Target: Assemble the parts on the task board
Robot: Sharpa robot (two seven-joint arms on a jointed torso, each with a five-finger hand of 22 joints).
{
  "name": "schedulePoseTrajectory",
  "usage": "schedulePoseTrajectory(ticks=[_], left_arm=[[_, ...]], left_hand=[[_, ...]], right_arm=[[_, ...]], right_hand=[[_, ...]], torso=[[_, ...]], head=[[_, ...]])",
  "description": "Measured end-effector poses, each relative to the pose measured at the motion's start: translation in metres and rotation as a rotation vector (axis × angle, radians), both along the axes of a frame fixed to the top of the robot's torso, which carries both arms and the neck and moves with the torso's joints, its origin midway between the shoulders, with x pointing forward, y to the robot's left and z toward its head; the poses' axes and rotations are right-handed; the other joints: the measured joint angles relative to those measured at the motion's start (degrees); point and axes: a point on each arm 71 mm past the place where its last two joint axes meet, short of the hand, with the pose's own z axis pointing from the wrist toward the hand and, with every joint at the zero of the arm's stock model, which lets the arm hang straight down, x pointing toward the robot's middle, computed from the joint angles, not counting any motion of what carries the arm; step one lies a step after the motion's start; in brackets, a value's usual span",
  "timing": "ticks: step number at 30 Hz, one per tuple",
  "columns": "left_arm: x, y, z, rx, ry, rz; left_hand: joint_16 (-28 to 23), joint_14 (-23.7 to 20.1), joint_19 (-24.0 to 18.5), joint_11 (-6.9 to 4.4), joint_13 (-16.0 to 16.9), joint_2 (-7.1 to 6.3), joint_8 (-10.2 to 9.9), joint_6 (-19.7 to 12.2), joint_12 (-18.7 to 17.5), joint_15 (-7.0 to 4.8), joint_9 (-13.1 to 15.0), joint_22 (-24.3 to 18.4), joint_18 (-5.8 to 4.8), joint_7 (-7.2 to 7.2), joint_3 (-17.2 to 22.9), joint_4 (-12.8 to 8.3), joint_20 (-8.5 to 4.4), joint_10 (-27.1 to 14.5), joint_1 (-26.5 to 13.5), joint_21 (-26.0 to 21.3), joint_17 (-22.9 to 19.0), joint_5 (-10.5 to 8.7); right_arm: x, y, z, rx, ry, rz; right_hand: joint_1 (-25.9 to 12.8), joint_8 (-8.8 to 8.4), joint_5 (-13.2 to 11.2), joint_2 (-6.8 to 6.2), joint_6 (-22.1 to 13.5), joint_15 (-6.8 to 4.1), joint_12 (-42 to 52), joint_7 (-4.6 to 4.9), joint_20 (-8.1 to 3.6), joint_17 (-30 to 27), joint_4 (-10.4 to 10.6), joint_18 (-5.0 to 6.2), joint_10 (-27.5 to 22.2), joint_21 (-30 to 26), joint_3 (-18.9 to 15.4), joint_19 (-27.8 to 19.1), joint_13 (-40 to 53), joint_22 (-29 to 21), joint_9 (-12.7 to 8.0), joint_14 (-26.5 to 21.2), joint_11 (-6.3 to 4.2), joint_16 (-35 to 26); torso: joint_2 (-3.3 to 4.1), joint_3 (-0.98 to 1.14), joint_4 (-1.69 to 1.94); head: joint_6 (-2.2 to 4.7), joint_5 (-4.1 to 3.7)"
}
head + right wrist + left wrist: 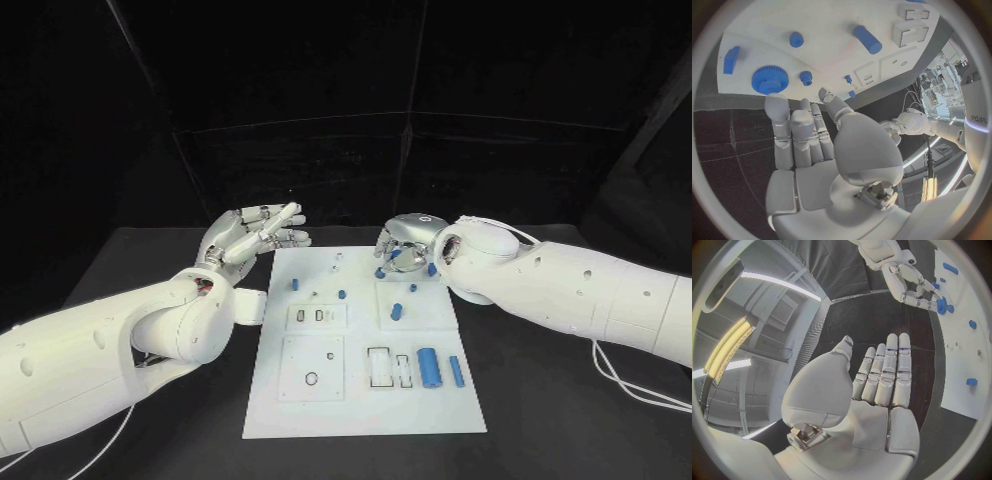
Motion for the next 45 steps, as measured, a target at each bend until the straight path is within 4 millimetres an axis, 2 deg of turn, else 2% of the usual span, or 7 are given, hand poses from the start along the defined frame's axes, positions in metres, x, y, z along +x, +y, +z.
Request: schedulePoseTrajectory(ticks=[6,14,35,36,37,45], left_arm=[[-0.002,-0.002,0.001,-0.004,0.001,-0.010],[-0.004,-0.004,0.002,-0.006,0.002,-0.018],[-0.005,-0.003,0.004,-0.007,0.003,-0.025],[-0.005,-0.003,0.004,-0.007,0.003,-0.025],[-0.005,-0.003,0.004,-0.007,0.003,-0.025],[-0.005,-0.003,0.004,-0.007,0.003,-0.024]], left_hand=[[-0.2,0.0,0.0,0.00,0.0,0.00,-0.2,0.0,-0.3,0.00,0.0,-0.1,0.00,0.00,0.0,0.0,0.00,0.0,0.0,0.0,0.0,0.00],[-0.2,0.0,0.0,0.21,0.0,0.00,-0.2,0.0,-0.4,0.00,0.0,-0.1,-0.01,0.00,0.0,0.0,0.00,0.2,0.0,0.0,0.0,0.00],[-0.5,0.0,0.0,0.21,0.0,0.00,-0.2,0.0,-0.4,0.00,0.0,-0.1,-0.03,0.00,0.0,0.0,0.01,0.2,0.0,0.0,0.1,0.00],[-0.5,0.0,0.0,0.21,0.0,0.00,-0.2,0.0,-0.4,0.00,0.0,-0.1,-0.02,0.00,0.0,0.0,0.01,0.2,0.0,0.0,0.1,0.00],[-0.5,0.0,0.0,0.21,0.0,0.00,-0.2,0.0,-0.4,0.00,0.0,-0.1,-0.02,0.00,0.0,0.0,0.01,0.2,0.0,0.0,0.1,0.00],[-0.5,-0.2,0.0,0.21,0.0,0.00,-0.2,0.0,-0.4,0.21,0.0,-0.1,-0.03,0.00,-0.2,-0.2,0.01,0.2,0.0,0.0,0.1,0.00]], right_arm=[[0.003,0.000,-0.003,-0.031,0.010,-0.009],[0.006,0.004,-0.005,-0.055,0.023,-0.012],[0.013,0.011,-0.010,-0.089,0.053,-0.012],[0.013,0.011,-0.011,-0.090,0.055,-0.011],[0.013,0.011,-0.011,-0.091,0.057,-0.011],[0.015,0.010,-0.012,-0.102,0.068,-0.015]], right_hand=[[0.0,0.00,0.0,0.00,0.0,0.00,0.0,0.00,0.20,2.6,0.0,0.01,0.0,2.7,1.0,0.2,0.0,3.4,0.0,0.0,0.00,2.6],[-0.2,0.00,0.0,0.25,0.0,0.21,0.0,0.00,0.20,3.9,0.1,0.01,0.0,4.4,2.0,0.2,-0.1,5.3,0.0,0.2,0.00,4.0],[-0.6,0.01,-0.5,0.61,0.3,0.21,0.0,-0.05,0.20,4.9,0.5,0.02,0.0,6.2,4.3,0.2,-0.2,7.3,0.1,0.2,0.00,5.4],[-0.6,0.01,-0.5,0.61,0.6,0.21,0.0,-0.03,0.20,5.0,0.5,-0.10,0.0,6.7,4.8,0.2,-0.2,7.7,0.2,0.2,0.00,5.7],[-0.6,0.01,-0.6,0.61,0.6,0.21,0.0,-0.02,0.20,5.1,0.5,-0.89,0.0,6.9,4.9,0.2,-0.2,8.0,0.2,0.2,0.00,5.8],[-0.5,0.01,-1.1,0.73,1.4,0.21,0.0,-0.06,0.20,5.4,0.6,-0.88,1.1,8.5,6.6,0.6,-0.2,10.2,0.2,0.2,-0.15,6.5]], torso=[[0.31,-0.02,0.08],[0.62,-0.05,0.20],[1.22,-0.12,0.37],[1.22,-0.12,0.37],[1.22,-0.12,0.37],[1.28,-0.09,0.37]], head=[[0.05,-0.01],[-0.14,0.07],[-0.78,0.13],[-0.82,0.15],[-0.84,0.16],[-0.95,0.08]])
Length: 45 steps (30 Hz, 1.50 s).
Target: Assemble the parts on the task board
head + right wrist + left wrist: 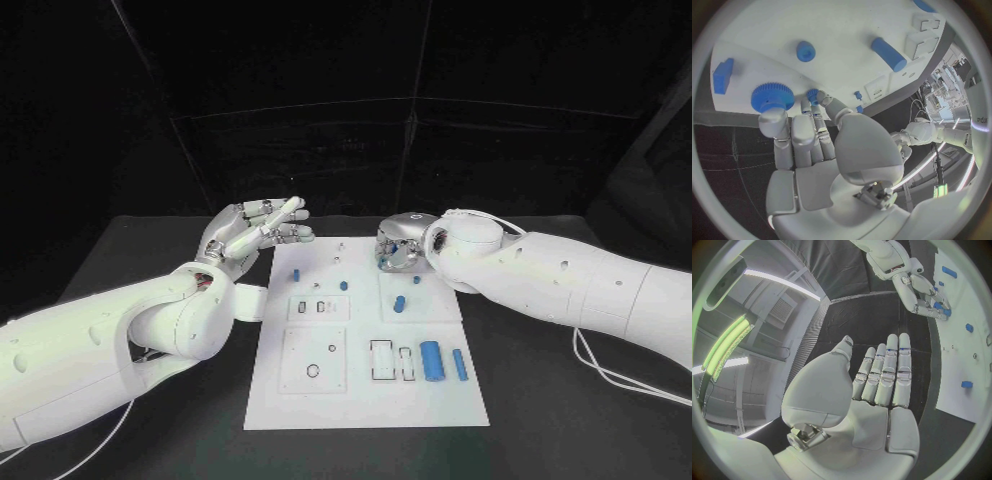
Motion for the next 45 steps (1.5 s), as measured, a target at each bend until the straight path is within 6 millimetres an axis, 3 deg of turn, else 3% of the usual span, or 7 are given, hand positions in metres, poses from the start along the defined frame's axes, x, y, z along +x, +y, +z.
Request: schedulePoseTrajectory(ticks=[14,15,16,21,26,45], left_arm=[[0.000,0.001,0.001,0.001,0.000,-0.001],[0.000,0.001,0.000,0.001,0.001,-0.001],[0.000,0.001,0.000,0.001,0.001,0.000],[0.000,0.001,0.001,0.002,0.001,0.000],[0.000,0.003,0.001,0.003,0.002,0.002],[0.001,0.003,0.002,0.002,-0.002,0.000]], left_hand=[[0.0,0.0,0.0,0.00,0.0,0.00,-0.2,0.0,0.0,0.00,0.0,-0.1,0.00,0.00,0.0,0.0,0.00,0.0,0.0,0.0,0.0,0.00],[0.0,0.0,0.0,0.00,0.0,0.00,-0.2,0.0,0.0,0.00,0.0,-0.1,0.00,0.00,0.0,0.0,0.00,0.0,0.0,0.0,0.0,0.00],[0.0,0.0,0.0,0.00,0.0,0.00,-0.2,0.0,0.0,0.00,0.0,-0.1,-0.01,0.00,0.0,0.0,0.00,0.0,0.0,0.0,0.0,0.00],[0.0,0.0,0.0,0.00,0.0,0.00,-0.2,0.0,0.0,0.00,0.0,-0.1,0.00,0.00,0.0,0.0,0.00,0.0,0.0,0.0,0.0,0.00],[0.0,0.0,0.0,0.00,0.0,0.00,-0.2,0.0,0.0,0.00,0.0,-0.1,0.00,0.00,0.0,0.0,0.01,0.0,0.0,0.0,0.0,0.00],[-0.2,0.0,0.0,0.00,0.0,0.00,-0.2,0.0,-0.3,0.00,0.0,-0.1,-0.01,0.00,0.0,0.0,0.01,0.0,0.0,0.0,0.1,0.00]], right_arm=[[0.002,0.001,0.000,-0.005,0.004,0.000],[0.002,0.001,0.000,-0.004,0.003,0.001],[0.002,0.001,0.001,-0.002,0.001,0.001],[0.000,-0.001,0.001,0.012,-0.015,0.006],[-0.005,0.000,0.006,0.049,-0.056,0.016],[0.007,0.036,0.015,0.153,-0.182,0.016]], right_hand=[[0.4,0.21,-0.5,0.43,1.6,0.00,0.3,-0.29,-0.10,0.2,0.1,0.01,1.3,2.2,2.5,0.9,0.1,2.9,0.1,0.0,-0.40,0.6],[0.5,0.26,-0.5,0.50,1.8,0.00,0.5,-0.27,-0.10,0.1,0.0,-0.06,1.5,2.5,2.7,0.9,0.1,3.3,0.2,0.0,-0.38,0.6],[0.5,0.26,-0.6,0.50,2.1,0.00,0.5,-0.25,-0.13,-0.1,0.1,-0.89,1.7,2.9,3.1,1.2,0.1,3.8,0.2,0.0,-0.36,0.6],[0.7,0.66,-0.7,0.64,3.2,0.00,0.9,-0.67,-0.51,-1.4,0.1,-0.91,2.8,4.1,4.4,1.9,0.5,5.9,0.3,0.0,-0.65,0.6],[1.2,0.66,-0.9,0.67,3.4,0.00,0.9,-0.49,-0.32,-1.5,0.0,-0.90,3.1,4.4,4.6,2.1,0.5,6.5,0.5,0.0,-0.77,0.6],[1.3,0.65,-1.1,0.76,3.4,0.00,0.8,-0.48,-0.31,-1.5,0.1,-0.88,3.1,4.7,5.3,2.1,0.6,6.9,0.4,0.0,-0.78,0.6]], torso=[[0.25,0.07,0.00],[0.27,0.07,0.00],[0.29,0.07,0.00],[0.34,0.06,0.00],[0.35,0.05,-0.01],[1.16,0.08,0.51]], head=[[0.05,0.01],[0.05,0.01],[0.04,0.01],[-0.02,0.01],[0.15,0.16],[1.18,0.30]])
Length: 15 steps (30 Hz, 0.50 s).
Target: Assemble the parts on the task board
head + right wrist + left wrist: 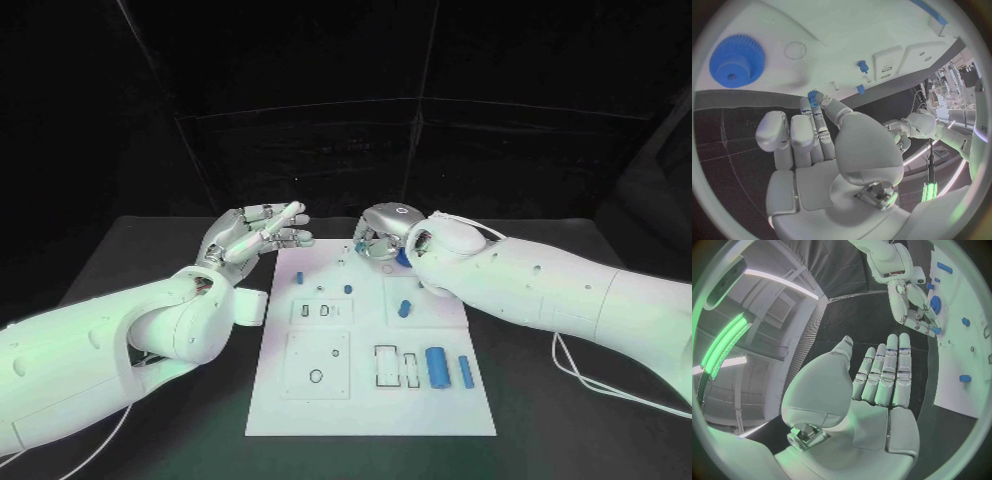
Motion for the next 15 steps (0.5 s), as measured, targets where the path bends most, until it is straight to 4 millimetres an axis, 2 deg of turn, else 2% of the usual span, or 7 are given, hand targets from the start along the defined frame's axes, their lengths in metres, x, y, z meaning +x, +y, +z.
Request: schedulePoseTrajectory(ticks=[5,15], left_arm=[[0.000,-0.001,0.003,-0.002,-0.005,-0.004],[0.000,-0.001,0.005,-0.003,-0.009,-0.006]], left_hand=[[0.0,0.0,0.0,0.00,0.0,0.00,0.0,0.0,0.0,0.00,0.0,0.0,0.00,0.00,0.0,0.0,0.00,0.0,0.0,0.0,0.0,0.00],[0.0,0.0,0.0,0.00,0.0,0.00,0.0,0.0,0.0,0.00,0.0,0.0,0.00,0.00,0.0,0.0,0.00,0.0,0.0,0.0,0.0,0.00]], right_arm=[[0.002,0.009,0.000,0.010,-0.007,0.004],[0.007,0.014,0.003,0.018,-0.023,-0.005]], right_hand=[[0.0,0.00,-0.1,0.00,0.0,0.00,0.0,0.00,0.00,-0.1,0.0,0.00,0.0,0.2,0.0,0.0,0.0,0.1,0.0,0.0,0.00,0.0],[0.0,-0.01,-0.1,-0.01,0.0,0.00,0.0,0.00,0.00,-0.1,0.2,0.00,0.0,0.2,0.2,0.0,-0.1,0.1,-0.1,0.0,0.01,0.0]], torso=[[0.48,-0.04,0.14],[1.08,-0.08,0.32]], head=[[0.34,-0.06],[0.52,-0.03]])
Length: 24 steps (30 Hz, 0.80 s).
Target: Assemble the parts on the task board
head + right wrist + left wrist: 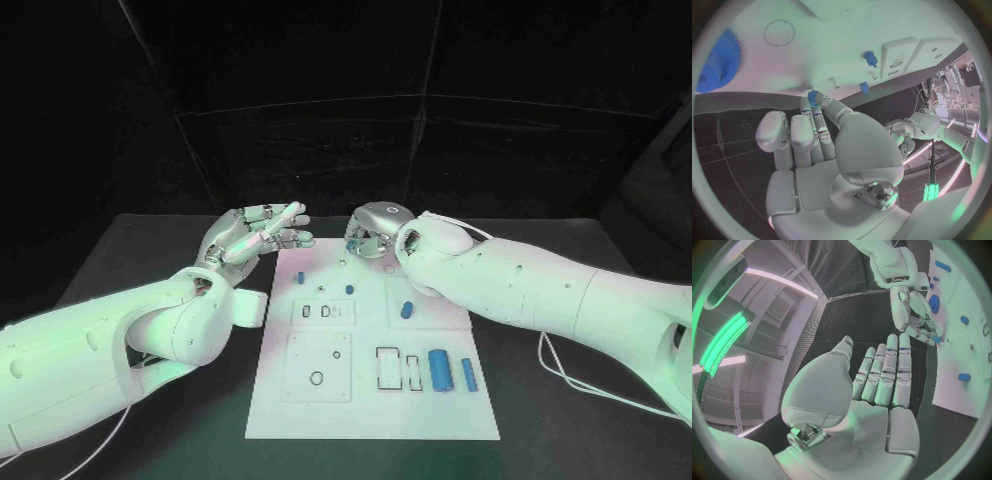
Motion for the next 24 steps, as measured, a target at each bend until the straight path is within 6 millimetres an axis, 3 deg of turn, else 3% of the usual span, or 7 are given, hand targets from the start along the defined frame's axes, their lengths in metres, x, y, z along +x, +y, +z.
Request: schedulePoseTrajectory(ticks=[12,24], left_arm=[[0.0010,0.0007,0.0006,0.001,-0.001,0.001],[0.0015,0.0004,0.0009,0.001,-0.001,0.000]], left_hand=[[0.0,0.0,0.0,0.00,0.0,0.09,0.0,0.0,0.0,0.00,0.0,0.0,0.00,0.00,0.0,0.0,0.00,0.0,0.1,0.0,0.0,0.00],[0.0,0.0,0.0,0.00,0.0,0.29,0.0,0.0,0.0,0.00,0.0,-0.1,0.00,0.00,0.0,0.0,0.00,0.0,0.3,0.0,0.1,0.00]], right_arm=[[0.0002,0.0024,0.0008,0.008,-0.012,-0.001],[0.0030,0.0074,-0.0004,-0.013,0.012,-0.004]], right_hand=[[0.2,0.00,-0.2,-0.23,0.0,0.00,-0.2,0.00,0.00,0.0,-0.1,0.01,0.0,0.0,0.1,0.0,0.0,0.0,0.0,0.0,0.01,0.0],[-1.1,-0.63,-0.7,-1.51,-0.5,0.00,-0.9,0.32,0.19,-1.0,0.5,0.01,-1.1,0.0,0.8,-0.2,-0.1,-0.3,-0.2,0.0,0.60,0.0]], torso=[[0.17,0.00,0.01],[0.28,-0.04,0.02]], head=[[-0.09,0.35],[-0.23,0.38]])
